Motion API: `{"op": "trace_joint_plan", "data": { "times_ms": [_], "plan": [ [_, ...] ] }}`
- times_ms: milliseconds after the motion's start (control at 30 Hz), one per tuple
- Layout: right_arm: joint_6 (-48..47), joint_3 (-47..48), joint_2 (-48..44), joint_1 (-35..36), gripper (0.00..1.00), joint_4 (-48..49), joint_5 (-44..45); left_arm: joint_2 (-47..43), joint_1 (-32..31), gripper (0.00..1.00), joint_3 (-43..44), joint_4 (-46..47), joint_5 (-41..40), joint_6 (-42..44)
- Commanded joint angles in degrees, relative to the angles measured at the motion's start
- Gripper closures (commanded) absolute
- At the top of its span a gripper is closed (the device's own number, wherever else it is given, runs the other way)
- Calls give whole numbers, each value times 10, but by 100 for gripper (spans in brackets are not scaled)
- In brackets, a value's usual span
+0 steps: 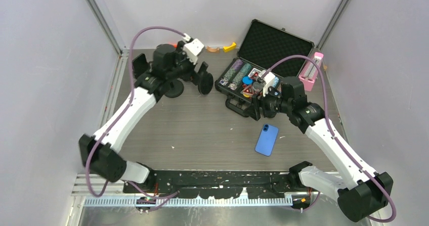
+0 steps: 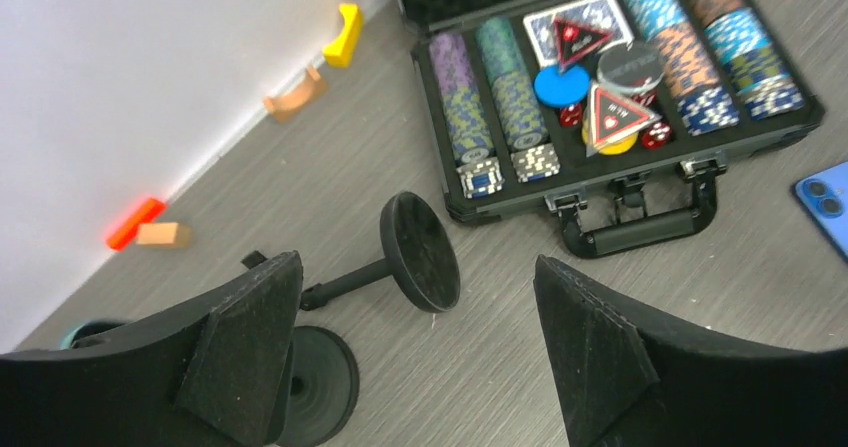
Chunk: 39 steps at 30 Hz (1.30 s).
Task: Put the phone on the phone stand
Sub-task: Place the phone stand with the phone at the center of the board, then pick up the phone stand at the center of the board.
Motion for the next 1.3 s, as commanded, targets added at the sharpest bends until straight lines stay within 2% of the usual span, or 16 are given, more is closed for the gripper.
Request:
{"op": "trace_joint_plan", "data": {
  "times_ms": [0, 267, 500, 633, 833, 1100, 1267],
  "plan": [
    [14, -3, -13, -14, 35, 31, -4, 123, -18, 13, 80, -83, -54, 12],
    [20, -9, -7, -26, 35, 36, -12, 353, -23, 14, 245, -174, -127, 10],
    [26, -14, -4, -30, 35, 40, -19, 445, -23, 13, 311, -203, -171, 15],
    [27, -17, -7, -32, 34, 42, -20, 459, -23, 22, 312, -215, -163, 9],
    [30, -19, -10, -34, 35, 44, -23, 461, -23, 44, 317, -225, -149, 6],
    [32, -24, -18, -37, 34, 44, -24, 483, -23, 68, 360, -271, -149, 64],
    [35, -24, -20, -39, 34, 45, -27, 473, -23, 80, 364, -263, -122, 117]
  ]
}}
